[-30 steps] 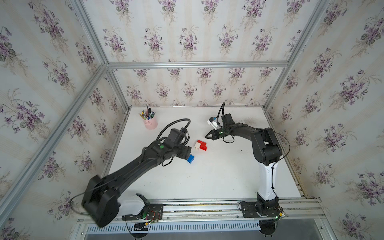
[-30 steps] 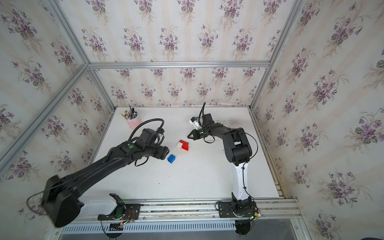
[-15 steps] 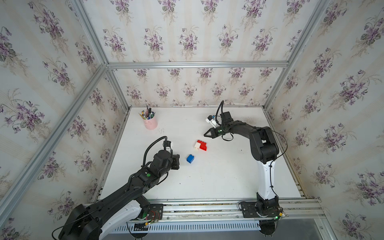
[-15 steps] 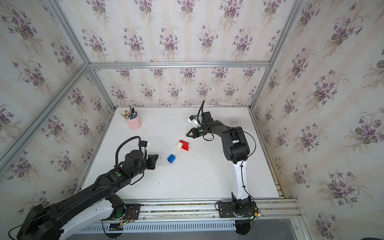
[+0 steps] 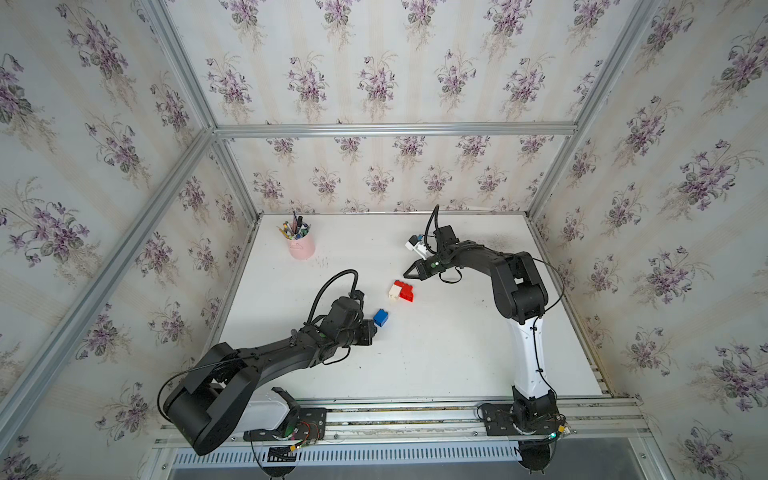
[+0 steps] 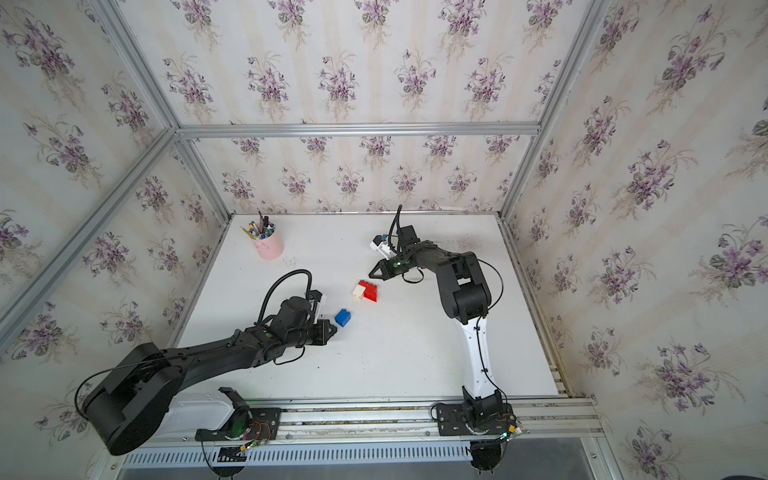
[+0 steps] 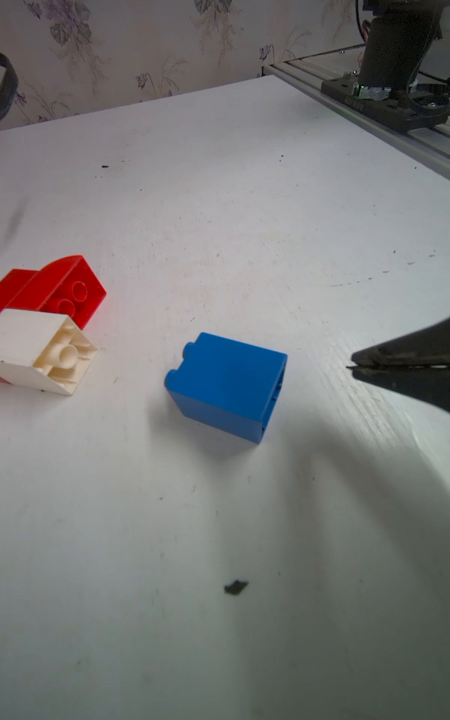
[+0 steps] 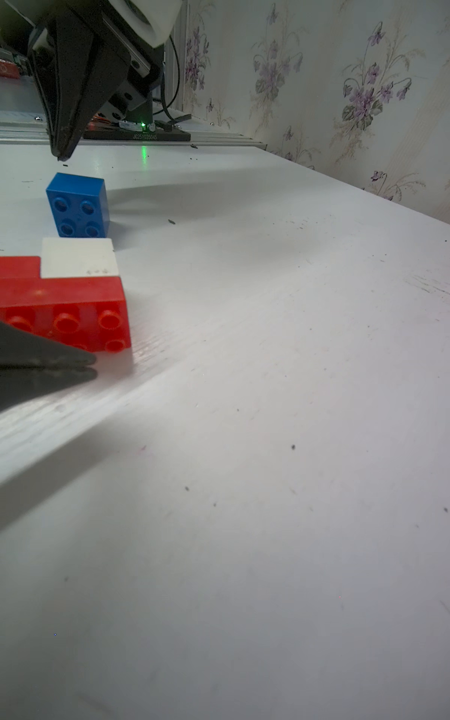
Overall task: Assemble the letter r with lego
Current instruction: Assemble the lego brick at the center of the board.
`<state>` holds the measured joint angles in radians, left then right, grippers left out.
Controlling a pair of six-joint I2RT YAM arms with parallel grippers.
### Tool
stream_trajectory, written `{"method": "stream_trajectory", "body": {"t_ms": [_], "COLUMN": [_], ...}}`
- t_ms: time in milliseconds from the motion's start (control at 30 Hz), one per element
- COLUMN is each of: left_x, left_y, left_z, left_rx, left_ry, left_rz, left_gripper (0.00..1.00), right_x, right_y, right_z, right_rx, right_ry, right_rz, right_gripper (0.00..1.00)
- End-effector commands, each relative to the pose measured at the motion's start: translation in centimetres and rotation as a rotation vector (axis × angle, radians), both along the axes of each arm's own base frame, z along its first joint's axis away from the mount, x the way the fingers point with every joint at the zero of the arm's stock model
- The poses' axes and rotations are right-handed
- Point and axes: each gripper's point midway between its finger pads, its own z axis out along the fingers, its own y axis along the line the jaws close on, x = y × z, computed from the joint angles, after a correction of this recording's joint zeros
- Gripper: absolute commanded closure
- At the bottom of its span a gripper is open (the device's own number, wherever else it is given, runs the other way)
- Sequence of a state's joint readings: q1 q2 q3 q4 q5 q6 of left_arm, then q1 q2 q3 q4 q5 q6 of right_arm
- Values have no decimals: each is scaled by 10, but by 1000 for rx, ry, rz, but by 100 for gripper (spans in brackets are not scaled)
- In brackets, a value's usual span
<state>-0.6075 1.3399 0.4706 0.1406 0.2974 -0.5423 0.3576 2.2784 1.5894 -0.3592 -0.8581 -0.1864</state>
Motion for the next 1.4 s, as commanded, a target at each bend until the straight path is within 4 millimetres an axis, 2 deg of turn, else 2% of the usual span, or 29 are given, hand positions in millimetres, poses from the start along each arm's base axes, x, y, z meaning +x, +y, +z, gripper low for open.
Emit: {"method": "stream_trajectory", "body": {"t_ms": [0,300,333,433,667,933,1100,1367], "left_x": [8,9,7,5,13,24,25,24], "left_y": [-7,-2,-2,-1,-1,-8,-12,-13], "left_z": [6,-5,-13,-20,-17,-17,-18,-23], "left_rx": [-3,77,90,109,112,117,114,118], "left_ry": [-30,-8,14,35,-4,-13,-9,0], "left_rz": [-26,-45,-56,-63,-43,-58,-73,-84], "left_gripper": [100,100,100,100,100,100,100,100], "right_x": [-8,-9,-9,-10,-19,-24,-18,-31], "right_y": [4,12,12,16,24,21,18,24], "right_z": [-3,-1,0,1,-1,-5,-3,6], "right_rx": [19,30,32,31,26,7,-6,33], "right_ry": [15,5,8,10,19,29,18,32], "right_rz": [38,57,58,72,105,89,25,33], "right_gripper": [100,100,100,100,100,100,100,100]}}
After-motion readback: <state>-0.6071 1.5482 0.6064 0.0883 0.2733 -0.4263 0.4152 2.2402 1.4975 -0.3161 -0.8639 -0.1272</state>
